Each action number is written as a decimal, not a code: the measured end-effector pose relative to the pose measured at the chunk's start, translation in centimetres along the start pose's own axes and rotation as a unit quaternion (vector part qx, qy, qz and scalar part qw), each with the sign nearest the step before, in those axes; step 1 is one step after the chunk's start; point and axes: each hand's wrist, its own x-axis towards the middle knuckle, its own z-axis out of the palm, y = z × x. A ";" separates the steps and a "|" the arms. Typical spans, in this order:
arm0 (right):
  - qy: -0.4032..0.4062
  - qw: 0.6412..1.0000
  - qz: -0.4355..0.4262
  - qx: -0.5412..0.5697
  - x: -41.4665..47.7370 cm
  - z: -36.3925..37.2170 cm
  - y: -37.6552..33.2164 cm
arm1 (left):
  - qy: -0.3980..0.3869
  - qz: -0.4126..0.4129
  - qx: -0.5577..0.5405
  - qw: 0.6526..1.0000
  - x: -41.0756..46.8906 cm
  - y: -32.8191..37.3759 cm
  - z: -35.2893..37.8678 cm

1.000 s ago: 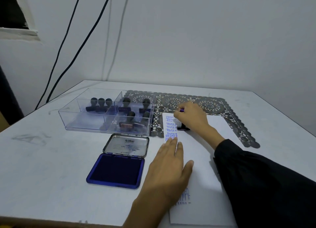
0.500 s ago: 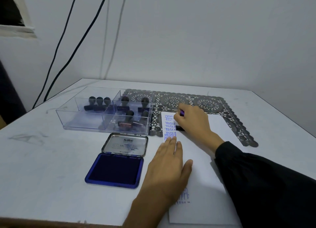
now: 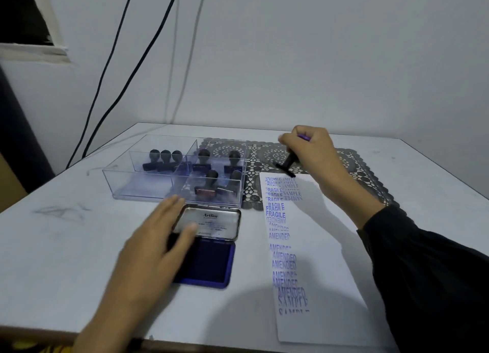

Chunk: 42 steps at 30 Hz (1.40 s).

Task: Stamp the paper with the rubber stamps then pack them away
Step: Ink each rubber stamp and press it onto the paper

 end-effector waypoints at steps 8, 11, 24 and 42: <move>-0.304 0.944 -0.071 -0.111 -4.7 5.2 -3.6 | -0.027 -0.109 0.026 0.993 -0.5 -4.2 -2.6; -0.369 0.907 -0.112 -0.169 -5.2 7.1 -4.1 | -0.044 -0.104 0.055 0.992 -0.6 -4.1 -2.3; -0.456 0.840 -0.129 -0.264 -7.3 8.8 -4.9 | -0.043 -0.105 0.081 0.990 -0.7 -3.8 -2.3; -0.162 0.867 -0.327 -0.340 -12.7 10.8 -2.3 | -0.050 -0.116 0.096 0.987 -0.8 -3.4 -2.2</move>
